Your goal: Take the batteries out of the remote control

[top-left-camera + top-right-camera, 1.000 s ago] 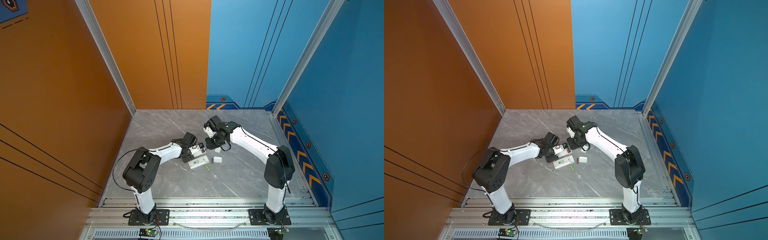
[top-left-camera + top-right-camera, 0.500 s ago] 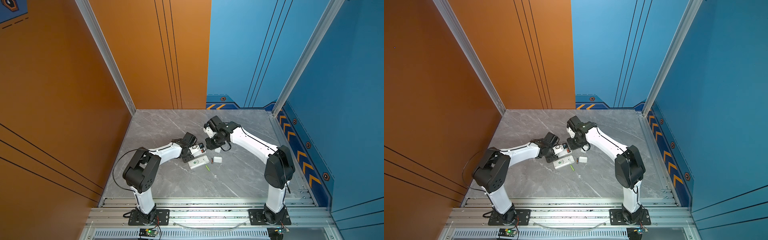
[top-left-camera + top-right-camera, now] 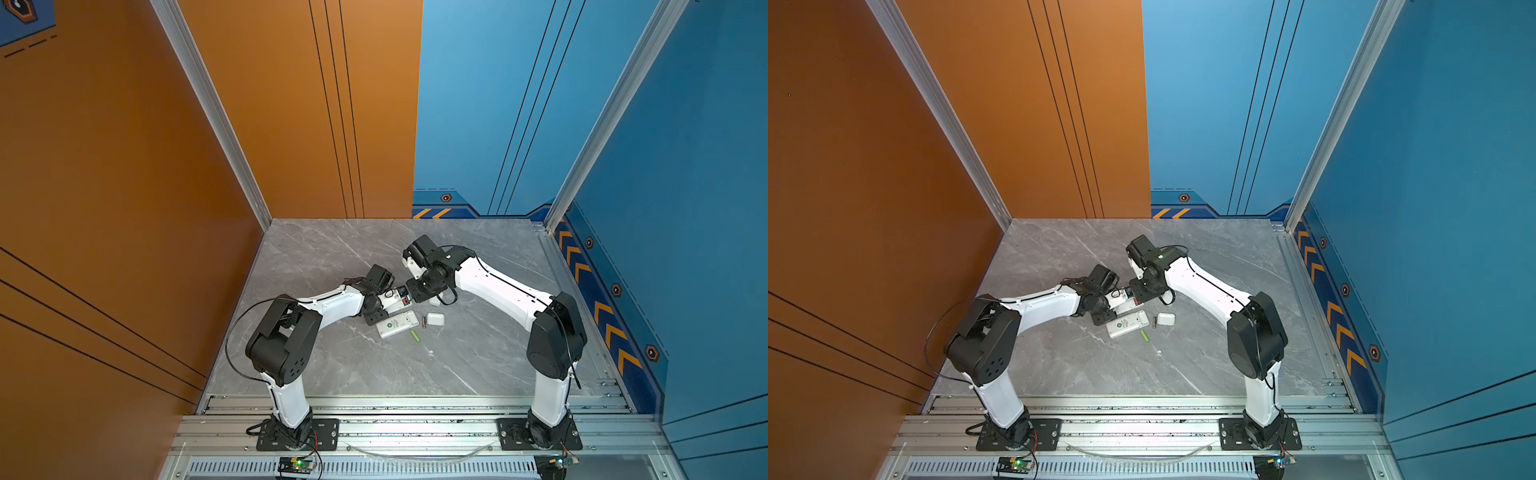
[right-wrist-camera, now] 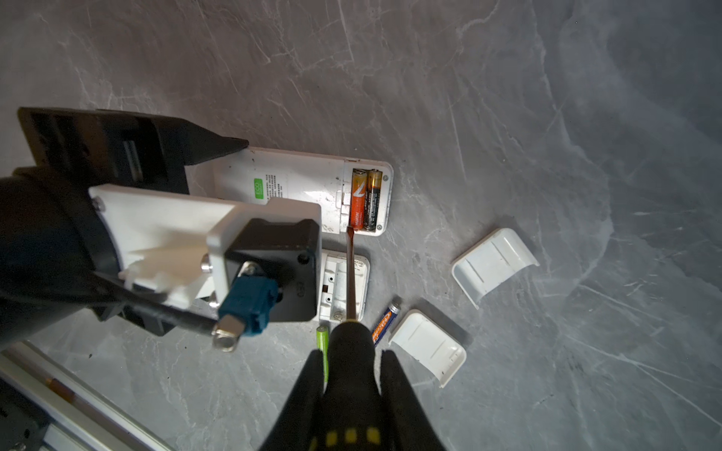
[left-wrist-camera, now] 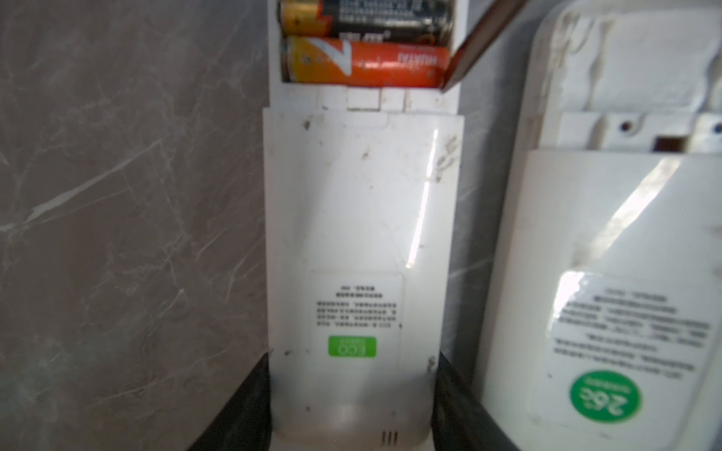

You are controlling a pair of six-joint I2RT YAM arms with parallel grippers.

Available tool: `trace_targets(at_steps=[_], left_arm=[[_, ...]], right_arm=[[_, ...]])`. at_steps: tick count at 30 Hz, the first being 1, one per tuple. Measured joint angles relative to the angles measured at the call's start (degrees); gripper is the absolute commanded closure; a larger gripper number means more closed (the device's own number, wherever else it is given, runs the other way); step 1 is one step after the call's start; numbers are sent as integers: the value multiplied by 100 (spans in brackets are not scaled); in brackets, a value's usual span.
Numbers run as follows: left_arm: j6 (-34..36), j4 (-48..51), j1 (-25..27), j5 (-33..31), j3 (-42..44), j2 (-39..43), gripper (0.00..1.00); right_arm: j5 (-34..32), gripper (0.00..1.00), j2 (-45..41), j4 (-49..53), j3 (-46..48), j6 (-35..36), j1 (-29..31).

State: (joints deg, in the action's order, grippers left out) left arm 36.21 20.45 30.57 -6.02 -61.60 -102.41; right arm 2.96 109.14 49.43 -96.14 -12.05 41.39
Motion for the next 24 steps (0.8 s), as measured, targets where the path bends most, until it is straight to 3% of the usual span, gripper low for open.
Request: trace_targets(at_steps=[7, 17, 24], left_arm=[[-35, 4, 0, 2, 0, 0, 84], [-175, 11, -81, 63, -68, -2, 86], [-304, -7, -175, 35, -122, -2, 86]], right_arm=[[-774, 100, -452, -782, 876, -472, 422], [-1434, 100, -1370, -3316, 3045, -994, 739], [-1521, 100, -1368, -4083, 3394, -1093, 737]])
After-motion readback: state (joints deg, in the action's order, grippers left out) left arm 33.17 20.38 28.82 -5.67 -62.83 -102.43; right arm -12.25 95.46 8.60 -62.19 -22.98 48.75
